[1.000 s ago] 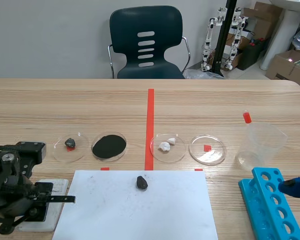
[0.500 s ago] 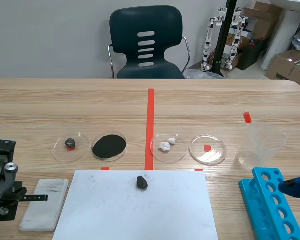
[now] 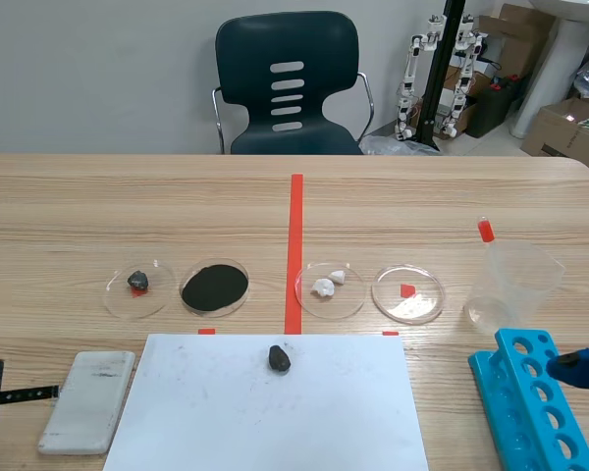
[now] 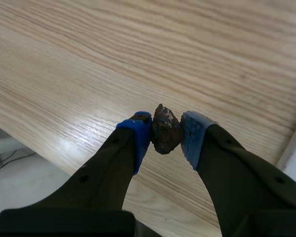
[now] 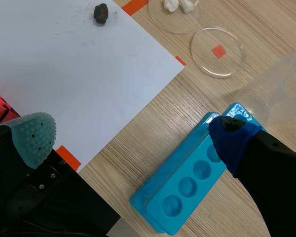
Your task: Rub the mineral on the streak plate below the first streak
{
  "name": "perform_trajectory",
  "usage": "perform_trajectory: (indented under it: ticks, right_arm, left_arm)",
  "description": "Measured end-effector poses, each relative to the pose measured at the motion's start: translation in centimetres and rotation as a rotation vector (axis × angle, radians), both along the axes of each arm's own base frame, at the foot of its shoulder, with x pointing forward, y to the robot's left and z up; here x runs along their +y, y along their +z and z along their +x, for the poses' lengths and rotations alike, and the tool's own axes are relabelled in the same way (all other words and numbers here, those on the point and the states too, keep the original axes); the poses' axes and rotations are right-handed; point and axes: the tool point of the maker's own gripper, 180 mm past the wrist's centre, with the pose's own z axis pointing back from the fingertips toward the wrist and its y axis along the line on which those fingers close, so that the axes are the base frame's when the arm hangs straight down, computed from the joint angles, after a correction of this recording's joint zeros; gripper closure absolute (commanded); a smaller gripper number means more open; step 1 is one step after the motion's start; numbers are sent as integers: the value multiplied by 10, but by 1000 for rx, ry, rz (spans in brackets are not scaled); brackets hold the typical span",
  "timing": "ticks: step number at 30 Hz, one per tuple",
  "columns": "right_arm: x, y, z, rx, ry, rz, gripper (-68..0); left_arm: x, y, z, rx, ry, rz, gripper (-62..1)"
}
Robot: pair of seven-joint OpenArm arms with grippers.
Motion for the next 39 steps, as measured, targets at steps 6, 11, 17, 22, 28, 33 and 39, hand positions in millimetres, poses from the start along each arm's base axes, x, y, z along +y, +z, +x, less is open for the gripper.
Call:
perform_trajectory:
  ticks: [6, 11, 17, 22, 28, 33, 39]
  right_arm:
    - [0, 0, 0, 0, 0, 1, -657]
    - [0, 0, 0, 0, 0, 0, -657]
    - [0, 0, 0, 0, 0, 0, -657]
    - [0, 0, 0, 0, 0, 0, -657]
    - [0, 0, 0, 0, 0, 0, -657]
    - [0, 0, 0, 0, 0, 0, -657]
    - [0, 0, 0, 0, 0, 0, -657]
  left_arm:
    - [-33, 34, 24, -198, -207, -84, -101]
    - [-78, 58, 27, -321, -442, -183, -101]
    - [-139, 87, 8, -442, -735, -306, -101]
    - [-176, 105, -13, -502, -883, -427, -101]
    - [-190, 112, -31, -502, -931, -475, -101]
    - [-190, 110, -35, -488, -927, -477, -101]
    - [-190, 110, -35, -488, -928, -476, -101]
